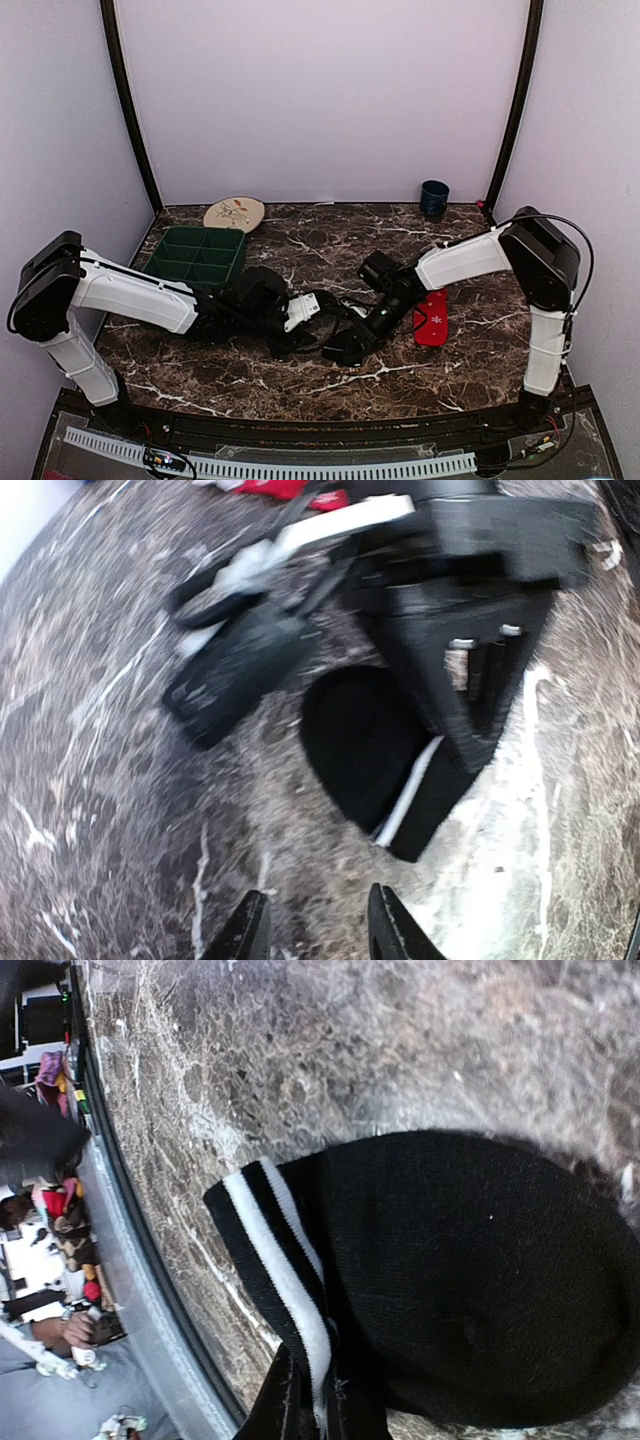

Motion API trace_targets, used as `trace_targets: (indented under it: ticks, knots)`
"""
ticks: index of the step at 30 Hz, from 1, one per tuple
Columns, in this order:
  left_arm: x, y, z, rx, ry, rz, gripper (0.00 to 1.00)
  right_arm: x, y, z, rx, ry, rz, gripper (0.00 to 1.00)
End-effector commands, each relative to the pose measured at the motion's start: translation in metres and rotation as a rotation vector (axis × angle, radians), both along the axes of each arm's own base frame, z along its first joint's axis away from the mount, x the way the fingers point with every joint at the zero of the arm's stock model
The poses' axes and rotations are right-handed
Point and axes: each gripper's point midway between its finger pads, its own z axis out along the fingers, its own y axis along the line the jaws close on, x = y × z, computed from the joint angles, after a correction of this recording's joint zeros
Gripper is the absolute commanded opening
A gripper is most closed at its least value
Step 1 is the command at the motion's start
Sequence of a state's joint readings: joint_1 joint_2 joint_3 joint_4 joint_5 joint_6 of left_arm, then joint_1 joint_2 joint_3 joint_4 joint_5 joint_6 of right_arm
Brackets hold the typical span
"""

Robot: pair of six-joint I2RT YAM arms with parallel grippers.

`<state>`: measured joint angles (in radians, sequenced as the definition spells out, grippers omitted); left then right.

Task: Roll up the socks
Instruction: Roll the sock at the center of the board.

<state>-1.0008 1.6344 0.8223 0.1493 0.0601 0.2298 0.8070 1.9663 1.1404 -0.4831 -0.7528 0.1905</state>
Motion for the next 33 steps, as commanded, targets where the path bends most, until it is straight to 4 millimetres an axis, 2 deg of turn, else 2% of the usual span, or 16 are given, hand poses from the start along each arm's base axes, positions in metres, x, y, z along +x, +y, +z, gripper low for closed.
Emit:
trace_targets:
  ticks: [1, 7, 13, 23, 33]
  knots:
    - [-0.010, -0.014, 0.015, 0.028, -0.155, -0.092, 0.37, -0.007, -0.006, -0.003, -0.021, 0.101, -0.019, 0.05]
    - [-0.031, -0.029, 0.008, 0.099, -0.267, -0.205, 0.37, -0.001, 0.001, 0.005, -0.004, 0.104, -0.023, 0.04]
    - [-0.042, -0.041, -0.003, 0.167, -0.324, -0.295, 0.37, -0.002, 0.000, 0.006, -0.009, 0.111, -0.021, 0.04]
    - [-0.039, -0.047, -0.026, 0.268, -0.367, -0.340, 0.35, -0.006, -0.003, 0.004, -0.013, 0.125, -0.013, 0.04]
    - [-0.038, -0.052, -0.033, 0.298, -0.366, -0.367, 0.34, -0.011, -0.006, -0.003, -0.016, 0.146, -0.010, 0.03]
